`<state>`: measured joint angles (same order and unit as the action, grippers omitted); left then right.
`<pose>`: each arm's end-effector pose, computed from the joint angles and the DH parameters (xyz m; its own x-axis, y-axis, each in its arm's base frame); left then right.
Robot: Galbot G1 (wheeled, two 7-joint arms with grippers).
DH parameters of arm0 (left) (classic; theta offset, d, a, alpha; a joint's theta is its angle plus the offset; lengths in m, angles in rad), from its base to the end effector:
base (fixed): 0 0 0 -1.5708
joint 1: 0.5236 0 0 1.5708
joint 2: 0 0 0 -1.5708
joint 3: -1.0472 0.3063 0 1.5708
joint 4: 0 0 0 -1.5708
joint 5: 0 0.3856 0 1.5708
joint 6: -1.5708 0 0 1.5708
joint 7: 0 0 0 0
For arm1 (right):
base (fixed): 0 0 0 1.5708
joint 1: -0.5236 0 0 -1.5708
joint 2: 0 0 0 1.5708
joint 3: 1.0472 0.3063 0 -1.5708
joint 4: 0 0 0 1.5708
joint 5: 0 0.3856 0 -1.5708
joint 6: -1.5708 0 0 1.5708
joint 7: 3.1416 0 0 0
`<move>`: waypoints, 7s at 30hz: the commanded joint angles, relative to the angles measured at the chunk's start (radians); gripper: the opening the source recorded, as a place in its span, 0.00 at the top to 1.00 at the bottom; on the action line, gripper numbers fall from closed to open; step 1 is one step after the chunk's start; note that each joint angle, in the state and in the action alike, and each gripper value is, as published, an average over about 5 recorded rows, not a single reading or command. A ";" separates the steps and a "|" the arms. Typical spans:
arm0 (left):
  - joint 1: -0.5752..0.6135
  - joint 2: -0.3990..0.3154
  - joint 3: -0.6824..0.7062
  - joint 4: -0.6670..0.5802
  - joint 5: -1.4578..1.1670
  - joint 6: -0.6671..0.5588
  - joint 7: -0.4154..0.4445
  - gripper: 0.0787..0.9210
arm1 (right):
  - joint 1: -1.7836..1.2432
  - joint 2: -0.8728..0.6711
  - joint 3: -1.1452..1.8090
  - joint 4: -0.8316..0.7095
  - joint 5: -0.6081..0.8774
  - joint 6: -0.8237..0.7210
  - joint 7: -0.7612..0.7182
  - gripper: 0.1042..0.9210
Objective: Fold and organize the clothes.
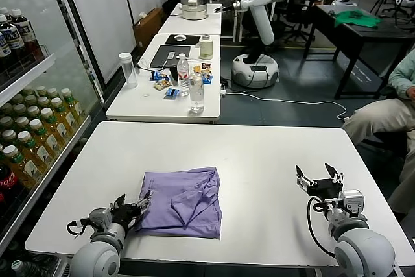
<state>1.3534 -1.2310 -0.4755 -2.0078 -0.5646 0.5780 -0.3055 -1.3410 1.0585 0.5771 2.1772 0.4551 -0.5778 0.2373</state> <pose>0.2904 0.0319 -0.2392 -0.8645 -0.0012 0.5026 -0.0626 0.9925 -0.1052 0.2834 -0.0572 -0.1559 -0.9578 0.0335 0.2854 -0.0065 0.9904 -0.1382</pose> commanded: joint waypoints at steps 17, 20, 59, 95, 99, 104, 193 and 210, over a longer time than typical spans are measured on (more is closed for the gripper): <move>-0.003 -0.033 -0.021 -0.024 -0.043 -0.011 0.064 0.67 | 0.008 0.008 -0.015 -0.003 -0.019 0.000 0.002 0.12; 0.005 0.003 -0.109 -0.111 -0.072 0.000 0.075 0.77 | 0.007 0.002 -0.010 0.001 -0.017 0.000 0.002 0.12; -0.013 -0.363 0.441 -0.153 0.339 -0.187 0.222 0.94 | -0.021 -0.003 0.028 0.023 -0.012 0.005 -0.006 0.12; 0.110 -0.035 -0.212 -0.275 0.237 -0.256 0.296 0.12 | 0.229 0.201 -0.570 -0.212 0.281 0.000 0.136 0.12; 0.108 -0.040 -0.204 -0.259 0.242 -0.263 0.298 0.12 | 0.259 0.222 -0.554 -0.258 0.306 0.002 0.177 0.13; 0.112 -0.041 -0.202 -0.243 0.245 -0.275 0.298 0.12 | 0.282 0.241 -0.538 -0.296 0.334 0.009 0.199 0.25; -0.114 -0.093 -0.069 0.042 0.554 -0.574 0.419 0.12 | 0.094 -0.054 0.092 -0.250 -0.284 0.324 -0.246 0.12; -0.081 -0.094 -0.102 0.038 0.553 -0.578 0.425 0.12 | 0.128 -0.039 0.062 -0.273 -0.315 0.375 -0.259 0.12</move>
<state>1.2731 -1.3308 -0.5663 -1.9701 -0.0129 0.0011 0.1135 -1.2200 1.0175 0.6420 1.9133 0.1645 -0.2270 -0.0189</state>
